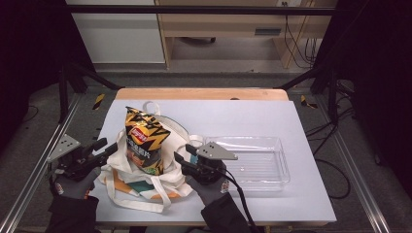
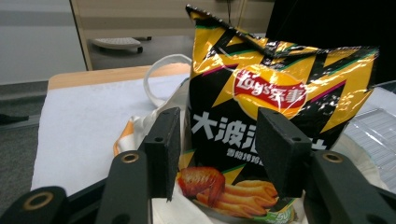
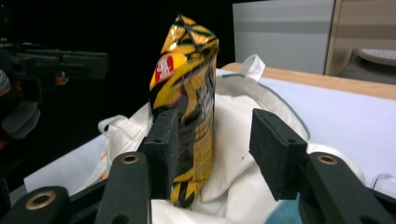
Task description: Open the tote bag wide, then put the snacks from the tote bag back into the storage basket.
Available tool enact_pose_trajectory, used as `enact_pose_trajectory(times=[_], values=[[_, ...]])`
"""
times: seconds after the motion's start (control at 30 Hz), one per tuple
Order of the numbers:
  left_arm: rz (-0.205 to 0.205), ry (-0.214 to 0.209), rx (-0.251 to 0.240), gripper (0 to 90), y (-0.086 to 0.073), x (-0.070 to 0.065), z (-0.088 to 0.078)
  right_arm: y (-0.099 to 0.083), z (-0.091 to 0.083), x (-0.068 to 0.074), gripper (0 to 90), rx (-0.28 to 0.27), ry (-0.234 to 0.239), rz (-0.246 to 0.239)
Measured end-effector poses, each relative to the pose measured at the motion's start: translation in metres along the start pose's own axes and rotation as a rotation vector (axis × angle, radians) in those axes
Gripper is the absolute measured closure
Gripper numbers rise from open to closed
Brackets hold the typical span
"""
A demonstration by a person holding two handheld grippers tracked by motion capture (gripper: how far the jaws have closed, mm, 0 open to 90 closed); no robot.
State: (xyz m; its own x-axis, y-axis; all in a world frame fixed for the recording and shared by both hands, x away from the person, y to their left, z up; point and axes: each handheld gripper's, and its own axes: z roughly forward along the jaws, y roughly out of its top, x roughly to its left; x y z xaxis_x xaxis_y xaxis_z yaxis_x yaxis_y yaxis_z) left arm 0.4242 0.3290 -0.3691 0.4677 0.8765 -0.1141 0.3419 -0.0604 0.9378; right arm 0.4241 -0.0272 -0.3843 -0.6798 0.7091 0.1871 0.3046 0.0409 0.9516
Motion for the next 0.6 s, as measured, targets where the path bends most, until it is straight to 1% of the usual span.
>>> enact_pose_trajectory(times=[0.1,0.2,0.33,0.47,0.6], values=[[0.006,-0.004,-0.004,48.6,0.004,-0.002,0.0,0.007,0.001,-0.002,50.0,-0.006,-0.002,0.0],[0.006,-0.003,-0.003,48.1,0.007,-0.002,0.002,0.012,0.002,-0.005,49.1,-0.008,-0.001,0.011],[0.008,-0.005,-0.01,47.8,0.012,-0.003,0.003,0.017,0.003,-0.008,48.9,-0.006,-0.014,0.007],[0.01,-0.004,-0.025,47.7,0.018,-0.004,0.002,0.021,0.005,-0.01,48.9,-0.001,-0.009,0.016],[0.019,0.0,-0.031,47.7,0.024,-0.004,0.004,0.025,0.008,-0.01,48.8,0.004,-0.013,0.012]])
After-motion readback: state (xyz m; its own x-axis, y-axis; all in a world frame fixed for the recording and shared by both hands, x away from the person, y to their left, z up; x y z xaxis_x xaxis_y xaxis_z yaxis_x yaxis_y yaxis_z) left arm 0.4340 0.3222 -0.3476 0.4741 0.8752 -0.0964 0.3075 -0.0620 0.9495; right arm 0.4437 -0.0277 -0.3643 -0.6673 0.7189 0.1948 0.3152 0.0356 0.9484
